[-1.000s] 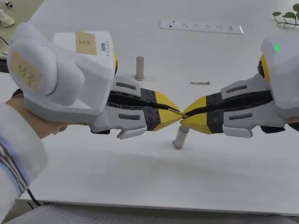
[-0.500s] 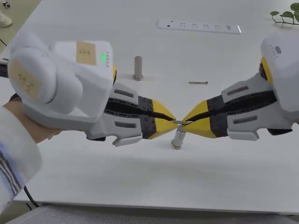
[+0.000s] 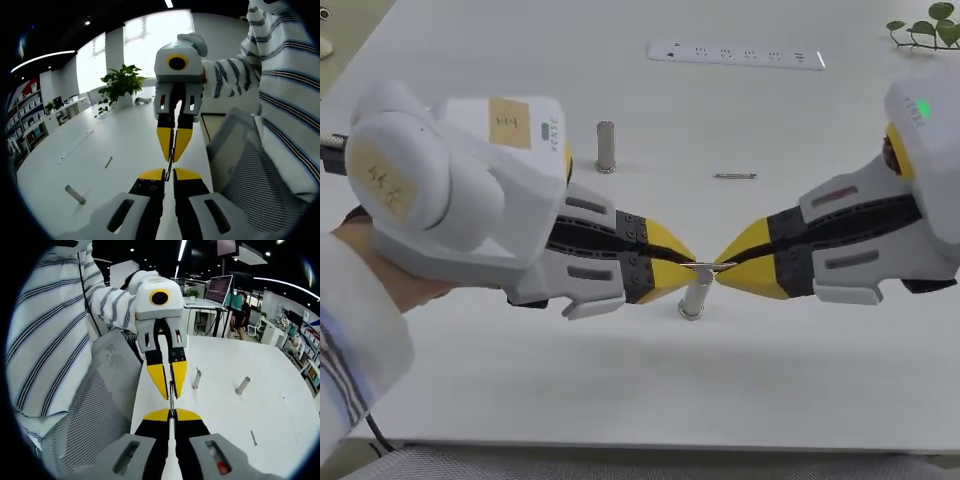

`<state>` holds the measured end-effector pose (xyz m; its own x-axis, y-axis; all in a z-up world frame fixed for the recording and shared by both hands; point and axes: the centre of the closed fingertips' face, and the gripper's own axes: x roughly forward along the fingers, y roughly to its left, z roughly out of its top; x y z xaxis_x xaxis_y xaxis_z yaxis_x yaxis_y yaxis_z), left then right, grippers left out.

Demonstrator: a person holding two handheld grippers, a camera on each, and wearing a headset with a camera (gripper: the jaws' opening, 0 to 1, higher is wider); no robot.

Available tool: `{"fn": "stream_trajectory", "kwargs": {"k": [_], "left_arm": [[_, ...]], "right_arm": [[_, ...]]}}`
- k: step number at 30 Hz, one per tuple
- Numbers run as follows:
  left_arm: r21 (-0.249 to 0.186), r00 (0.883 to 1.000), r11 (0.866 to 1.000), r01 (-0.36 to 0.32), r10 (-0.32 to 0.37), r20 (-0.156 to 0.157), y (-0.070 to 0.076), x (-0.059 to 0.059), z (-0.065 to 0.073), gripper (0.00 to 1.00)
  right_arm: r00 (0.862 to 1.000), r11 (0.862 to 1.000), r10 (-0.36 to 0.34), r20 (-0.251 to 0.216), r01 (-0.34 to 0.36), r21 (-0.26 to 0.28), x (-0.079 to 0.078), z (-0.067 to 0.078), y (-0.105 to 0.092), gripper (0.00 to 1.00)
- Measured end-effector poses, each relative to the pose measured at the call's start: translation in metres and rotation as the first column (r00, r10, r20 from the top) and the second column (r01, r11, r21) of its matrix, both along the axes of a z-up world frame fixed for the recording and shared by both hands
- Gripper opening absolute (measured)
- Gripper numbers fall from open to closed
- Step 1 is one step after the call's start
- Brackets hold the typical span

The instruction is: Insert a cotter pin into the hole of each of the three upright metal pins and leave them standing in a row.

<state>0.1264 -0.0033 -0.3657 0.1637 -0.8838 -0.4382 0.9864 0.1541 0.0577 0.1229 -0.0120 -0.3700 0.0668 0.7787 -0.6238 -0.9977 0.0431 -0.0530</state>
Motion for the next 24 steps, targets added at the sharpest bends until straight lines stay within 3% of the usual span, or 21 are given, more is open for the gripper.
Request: {"fn": "stream_trajectory", "kwargs": {"k": [3,6,16,24], "left_arm": [[0.012,1.000,1.000,-0.013,0.013,0.004,0.000,0.005,-0.004,0.15],[0.018,0.999,0.999,-0.032,0.032,0.006,0.000,0.010,-0.006,0.19],[0.076,1.000,0.997,-0.022,0.023,-0.016,-0.008,0.017,-0.022,0.20],[0.136,1.000,0.991,-0.011,0.014,-0.025,-0.016,0.021,-0.040,0.17]], "right_arm": [[1.000,1.000,-0.031,0.000,0.031,0.000,0.005,-0.001,-0.007,0.00],[0.998,0.998,-0.065,0.007,0.065,-0.016,0.011,-0.005,-0.017,0.00],[0.982,0.979,-0.190,0.011,0.191,-0.073,0.023,-0.032,-0.052,0.00],[0.975,0.968,-0.223,0.008,0.222,-0.115,0.027,-0.053,-0.062,0.00]]}}
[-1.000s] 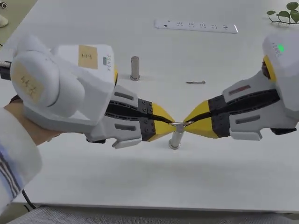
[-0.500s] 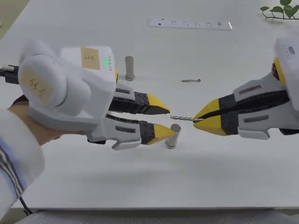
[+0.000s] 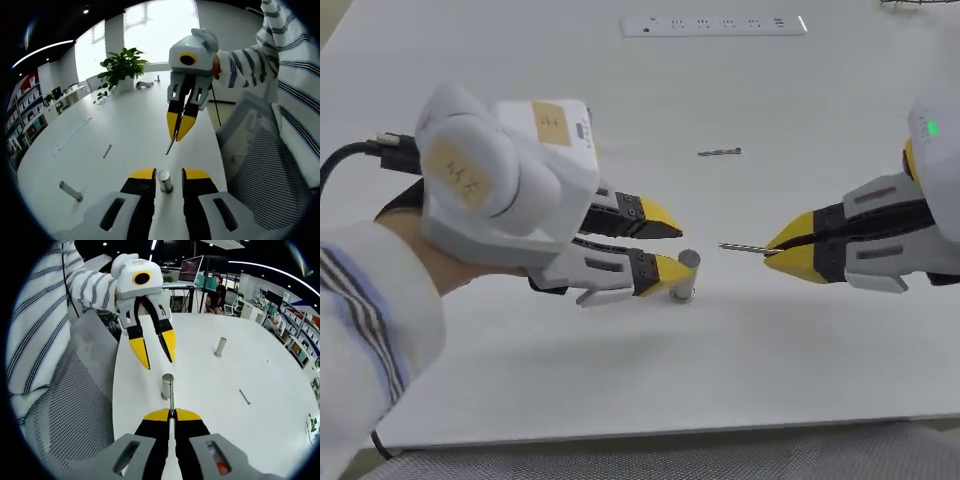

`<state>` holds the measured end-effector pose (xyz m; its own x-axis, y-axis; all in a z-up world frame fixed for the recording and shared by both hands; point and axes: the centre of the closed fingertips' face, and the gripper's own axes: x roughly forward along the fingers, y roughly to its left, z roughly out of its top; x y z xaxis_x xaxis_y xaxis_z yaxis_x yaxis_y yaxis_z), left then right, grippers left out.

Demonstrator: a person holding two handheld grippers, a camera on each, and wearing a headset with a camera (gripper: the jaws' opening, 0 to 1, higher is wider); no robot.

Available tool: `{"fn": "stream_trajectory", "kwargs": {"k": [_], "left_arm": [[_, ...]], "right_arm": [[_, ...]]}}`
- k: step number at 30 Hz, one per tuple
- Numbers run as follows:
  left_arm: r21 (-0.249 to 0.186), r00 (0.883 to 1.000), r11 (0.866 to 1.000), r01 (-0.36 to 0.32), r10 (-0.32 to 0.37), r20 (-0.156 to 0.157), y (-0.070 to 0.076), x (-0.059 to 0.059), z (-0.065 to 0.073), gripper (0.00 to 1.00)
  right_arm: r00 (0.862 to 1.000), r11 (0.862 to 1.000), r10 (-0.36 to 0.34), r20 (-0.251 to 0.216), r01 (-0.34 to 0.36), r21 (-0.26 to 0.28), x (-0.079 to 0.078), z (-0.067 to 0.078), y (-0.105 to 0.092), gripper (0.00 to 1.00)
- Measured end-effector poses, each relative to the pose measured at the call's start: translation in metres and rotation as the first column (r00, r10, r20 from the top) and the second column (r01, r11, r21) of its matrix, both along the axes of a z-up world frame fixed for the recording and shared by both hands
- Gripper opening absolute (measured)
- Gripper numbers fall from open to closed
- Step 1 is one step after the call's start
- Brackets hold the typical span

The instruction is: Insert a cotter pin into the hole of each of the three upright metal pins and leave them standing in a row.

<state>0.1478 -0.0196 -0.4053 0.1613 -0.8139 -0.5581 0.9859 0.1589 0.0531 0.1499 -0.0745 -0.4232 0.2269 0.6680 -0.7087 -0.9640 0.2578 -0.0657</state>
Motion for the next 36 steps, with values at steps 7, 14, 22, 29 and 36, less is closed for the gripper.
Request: {"fn": "stream_trajectory", "kwargs": {"k": [7,14,22,29,36], "left_arm": [[0.036,1.000,0.999,-0.015,0.015,-0.021,-0.005,0.004,-0.014,0.17],[0.080,1.000,0.997,-0.018,0.020,-0.021,-0.002,0.009,-0.025,0.16],[0.087,0.999,0.996,-0.018,0.021,-0.027,-0.004,0.010,-0.031,0.12],[0.093,1.000,0.996,-0.017,0.019,-0.017,-0.004,0.011,-0.031,0.10],[0.093,1.000,0.996,-0.009,0.010,-0.017,-0.004,0.011,-0.031,0.10]], "right_arm": [[1.000,1.000,0.012,-0.008,-0.013,-0.026,0.002,-0.016,0.001,0.00],[0.999,0.999,0.036,-0.021,-0.036,-0.020,0.004,-0.023,0.007,0.00],[0.997,0.997,0.078,-0.023,-0.079,-0.026,0.005,-0.024,0.011,0.00],[0.994,0.994,0.106,-0.013,-0.106,-0.023,0.004,-0.021,0.014,0.00],[0.991,0.991,0.130,-0.009,-0.130,-0.029,0.004,-0.020,0.018,0.00]]}}
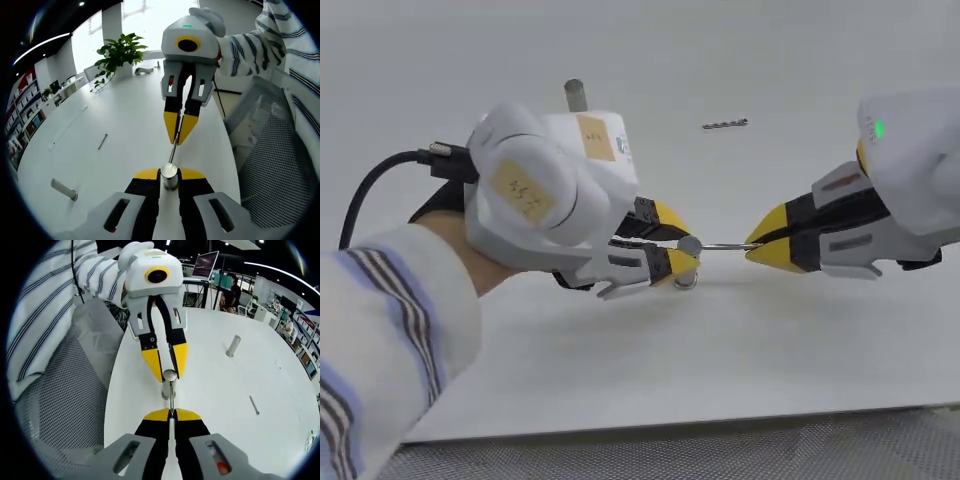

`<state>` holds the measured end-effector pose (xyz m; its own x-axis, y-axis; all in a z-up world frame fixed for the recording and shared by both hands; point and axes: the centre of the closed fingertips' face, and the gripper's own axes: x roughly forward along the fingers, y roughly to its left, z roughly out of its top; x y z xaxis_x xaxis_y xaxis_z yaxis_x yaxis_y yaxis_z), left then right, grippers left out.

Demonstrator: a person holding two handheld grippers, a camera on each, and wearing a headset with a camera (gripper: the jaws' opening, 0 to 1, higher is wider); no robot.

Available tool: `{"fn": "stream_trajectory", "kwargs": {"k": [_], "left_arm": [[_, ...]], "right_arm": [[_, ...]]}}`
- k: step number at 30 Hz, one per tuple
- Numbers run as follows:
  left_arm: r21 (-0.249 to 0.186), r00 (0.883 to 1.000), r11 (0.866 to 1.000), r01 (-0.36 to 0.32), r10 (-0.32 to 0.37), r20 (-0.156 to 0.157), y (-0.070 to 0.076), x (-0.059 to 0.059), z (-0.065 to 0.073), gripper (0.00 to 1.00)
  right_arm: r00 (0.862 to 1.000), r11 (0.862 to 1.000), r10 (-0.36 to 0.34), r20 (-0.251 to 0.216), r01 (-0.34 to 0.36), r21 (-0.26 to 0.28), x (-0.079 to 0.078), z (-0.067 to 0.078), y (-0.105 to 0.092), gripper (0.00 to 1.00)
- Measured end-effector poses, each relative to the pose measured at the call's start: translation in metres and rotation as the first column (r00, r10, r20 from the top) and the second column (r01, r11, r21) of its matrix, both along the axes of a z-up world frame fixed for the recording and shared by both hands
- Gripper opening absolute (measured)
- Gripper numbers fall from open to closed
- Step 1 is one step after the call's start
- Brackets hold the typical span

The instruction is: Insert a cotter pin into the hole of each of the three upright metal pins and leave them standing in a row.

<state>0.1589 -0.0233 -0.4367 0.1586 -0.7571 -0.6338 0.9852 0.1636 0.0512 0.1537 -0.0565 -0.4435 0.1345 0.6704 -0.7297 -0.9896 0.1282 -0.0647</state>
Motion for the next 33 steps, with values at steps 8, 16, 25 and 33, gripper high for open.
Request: {"fn": "stream_trajectory", "kwargs": {"k": [8,16,25,33], "left_arm": [[-0.002,1.000,1.000,0.001,-0.001,-0.012,0.001,-0.001,0.000,0.09],[-0.009,0.999,1.000,-0.018,0.018,-0.035,0.000,-0.001,0.000,0.09],[-0.008,0.999,1.000,-0.026,0.026,-0.040,0.000,-0.003,0.001,0.09],[-0.005,0.999,1.000,-0.029,0.029,-0.043,0.001,-0.003,0.000,0.09]], "right_arm": [[1.000,1.000,0.020,0.017,-0.020,-0.015,0.002,0.000,0.006,0.00],[1.000,0.999,0.027,0.009,-0.027,-0.017,-0.001,-0.002,0.011,0.00],[0.999,0.999,0.036,-0.006,-0.036,0.007,0.000,-0.005,0.022,0.00],[0.999,0.998,0.053,-0.011,-0.053,0.029,0.002,-0.009,0.030,0.00]]}}
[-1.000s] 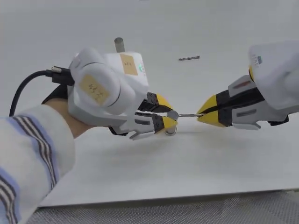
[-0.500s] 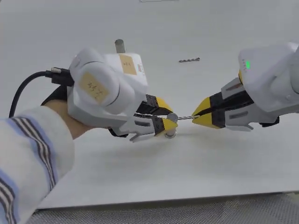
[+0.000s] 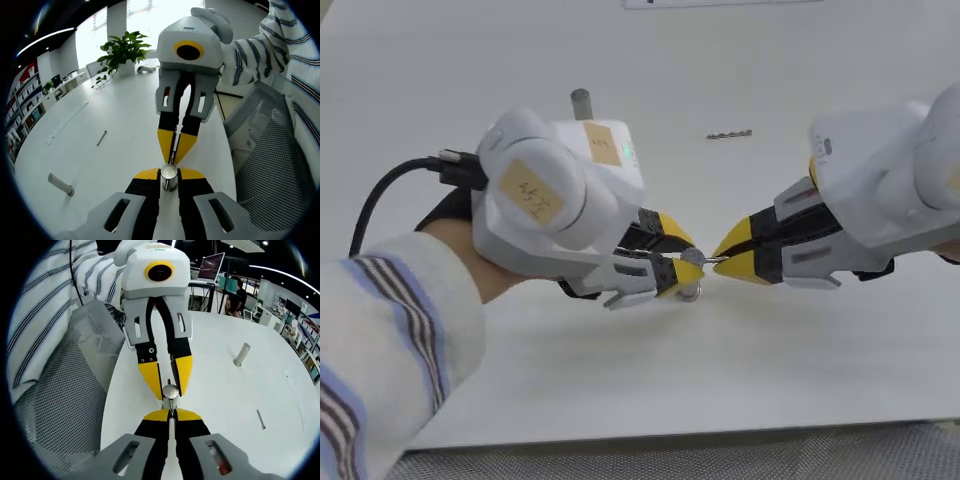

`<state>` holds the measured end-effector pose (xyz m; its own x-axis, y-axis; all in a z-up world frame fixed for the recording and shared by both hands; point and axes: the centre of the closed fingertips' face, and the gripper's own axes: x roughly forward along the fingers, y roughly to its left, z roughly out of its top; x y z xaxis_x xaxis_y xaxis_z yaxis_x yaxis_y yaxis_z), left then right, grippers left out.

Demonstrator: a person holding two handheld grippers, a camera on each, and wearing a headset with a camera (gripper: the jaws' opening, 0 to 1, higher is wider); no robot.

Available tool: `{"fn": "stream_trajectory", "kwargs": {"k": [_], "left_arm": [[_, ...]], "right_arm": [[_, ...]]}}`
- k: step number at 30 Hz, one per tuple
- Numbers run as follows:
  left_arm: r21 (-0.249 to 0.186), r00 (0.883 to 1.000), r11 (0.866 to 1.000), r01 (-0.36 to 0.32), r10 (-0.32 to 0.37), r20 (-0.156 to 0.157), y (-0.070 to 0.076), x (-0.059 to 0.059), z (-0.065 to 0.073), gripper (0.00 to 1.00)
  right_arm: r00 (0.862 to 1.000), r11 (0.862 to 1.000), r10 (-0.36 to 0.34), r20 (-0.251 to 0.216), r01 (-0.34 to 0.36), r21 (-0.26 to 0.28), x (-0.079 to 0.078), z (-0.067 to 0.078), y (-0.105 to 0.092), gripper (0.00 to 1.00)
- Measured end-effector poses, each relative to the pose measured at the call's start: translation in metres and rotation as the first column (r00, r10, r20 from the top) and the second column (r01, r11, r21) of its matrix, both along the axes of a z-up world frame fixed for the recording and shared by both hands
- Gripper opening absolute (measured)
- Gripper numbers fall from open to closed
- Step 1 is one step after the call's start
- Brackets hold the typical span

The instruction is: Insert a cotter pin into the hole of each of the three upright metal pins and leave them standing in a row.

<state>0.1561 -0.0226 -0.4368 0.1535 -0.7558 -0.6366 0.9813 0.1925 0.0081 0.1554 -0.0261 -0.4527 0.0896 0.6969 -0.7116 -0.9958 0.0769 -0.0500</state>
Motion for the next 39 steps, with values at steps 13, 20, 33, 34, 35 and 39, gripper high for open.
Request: {"fn": "stream_trajectory", "kwargs": {"k": [13,20,33,34,35,39], "left_arm": [[-0.002,1.000,1.000,0.000,0.000,-0.005,-0.001,-0.001,-0.001,0.09],[-0.003,1.000,1.000,-0.002,0.002,-0.004,-0.001,-0.001,-0.001,0.09],[-0.007,1.000,1.000,-0.014,0.014,-0.005,-0.001,0.000,0.000,0.09],[-0.009,1.000,1.000,-0.017,0.017,-0.007,-0.001,0.000,0.001,0.09],[-0.009,1.000,1.000,-0.018,0.018,-0.007,-0.002,0.000,0.001,0.09],[-0.011,1.000,1.000,-0.022,0.022,-0.007,-0.002,0.000,0.001,0.09]], "right_arm": [[0.997,0.996,-0.065,-0.040,0.067,0.053,-0.004,0.006,-0.006,0.09],[0.997,0.994,-0.069,-0.041,0.072,0.085,-0.005,0.018,-0.002,0.00],[0.998,0.993,-0.064,-0.022,0.065,0.099,-0.006,0.024,0.007,0.00],[0.998,0.993,-0.064,-0.024,0.066,0.098,-0.006,0.023,0.006,0.00],[0.998,0.993,-0.065,-0.023,0.067,0.098,-0.006,0.023,0.006,0.00],[0.997,0.992,-0.072,-0.025,0.074,0.099,-0.006,0.023,0.005,0.00]]}}
